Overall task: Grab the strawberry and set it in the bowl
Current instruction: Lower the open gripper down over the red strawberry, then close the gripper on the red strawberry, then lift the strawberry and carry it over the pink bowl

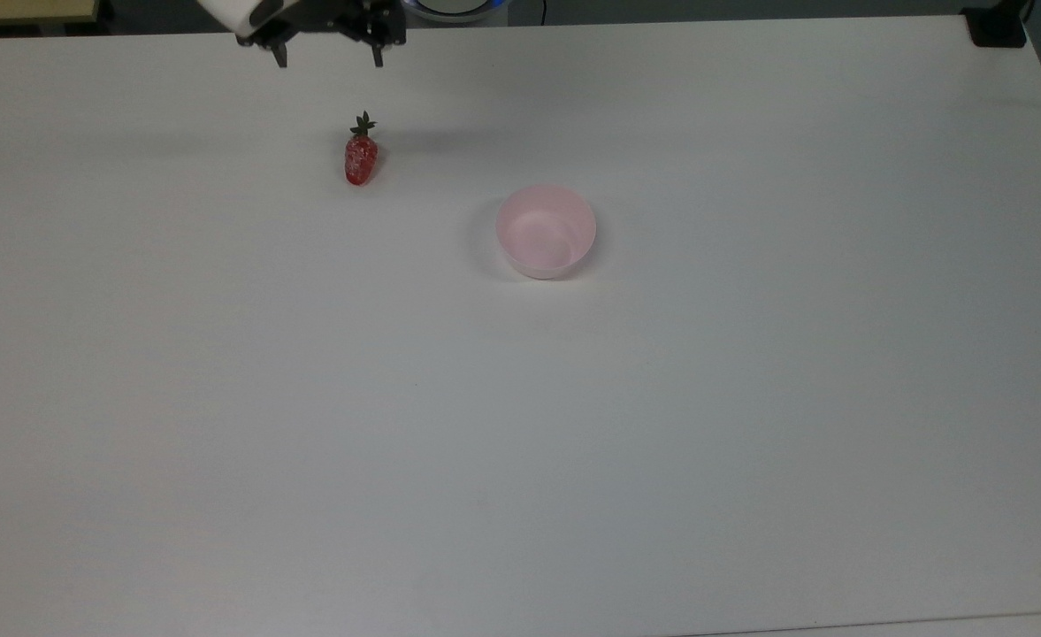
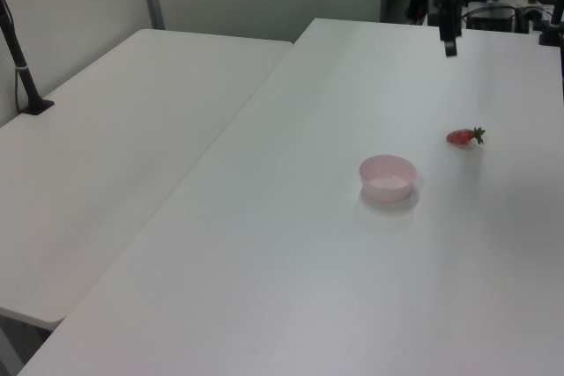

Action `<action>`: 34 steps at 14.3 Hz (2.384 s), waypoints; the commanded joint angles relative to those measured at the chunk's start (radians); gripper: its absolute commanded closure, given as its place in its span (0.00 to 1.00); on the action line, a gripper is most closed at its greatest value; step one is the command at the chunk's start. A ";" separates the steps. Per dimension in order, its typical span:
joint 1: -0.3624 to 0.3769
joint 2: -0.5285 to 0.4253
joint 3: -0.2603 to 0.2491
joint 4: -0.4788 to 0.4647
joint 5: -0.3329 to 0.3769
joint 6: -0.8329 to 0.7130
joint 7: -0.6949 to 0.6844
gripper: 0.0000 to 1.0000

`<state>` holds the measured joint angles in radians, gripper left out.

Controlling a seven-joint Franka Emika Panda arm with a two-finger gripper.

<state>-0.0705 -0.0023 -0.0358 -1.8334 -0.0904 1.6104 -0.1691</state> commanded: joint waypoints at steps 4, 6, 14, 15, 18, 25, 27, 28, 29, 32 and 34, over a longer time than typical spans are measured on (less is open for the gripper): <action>-0.015 0.005 -0.004 -0.345 -0.011 0.365 0.186 0.00; -0.014 0.054 -0.004 -0.354 -0.011 0.404 0.247 0.00; -0.029 0.149 -0.004 -0.351 -0.011 0.431 0.252 0.11; -0.031 0.156 -0.004 -0.349 -0.011 0.437 0.252 0.17; -0.032 0.166 -0.004 -0.353 -0.009 0.470 0.255 0.31; -0.029 0.157 0.002 -0.348 -0.006 0.459 0.255 0.59; -0.026 0.145 0.007 -0.334 -0.006 0.429 0.255 0.59; -0.022 0.140 0.008 -0.317 -0.005 0.392 0.253 0.59; -0.014 0.128 0.010 -0.284 0.014 0.338 0.253 0.59; -0.011 0.110 0.068 -0.196 0.078 0.247 0.256 0.59; 0.004 0.114 0.094 -0.143 0.130 0.238 0.260 0.58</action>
<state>-0.0920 0.1266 0.0287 -2.0400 -0.0217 1.8917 0.0675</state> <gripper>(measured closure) 0.586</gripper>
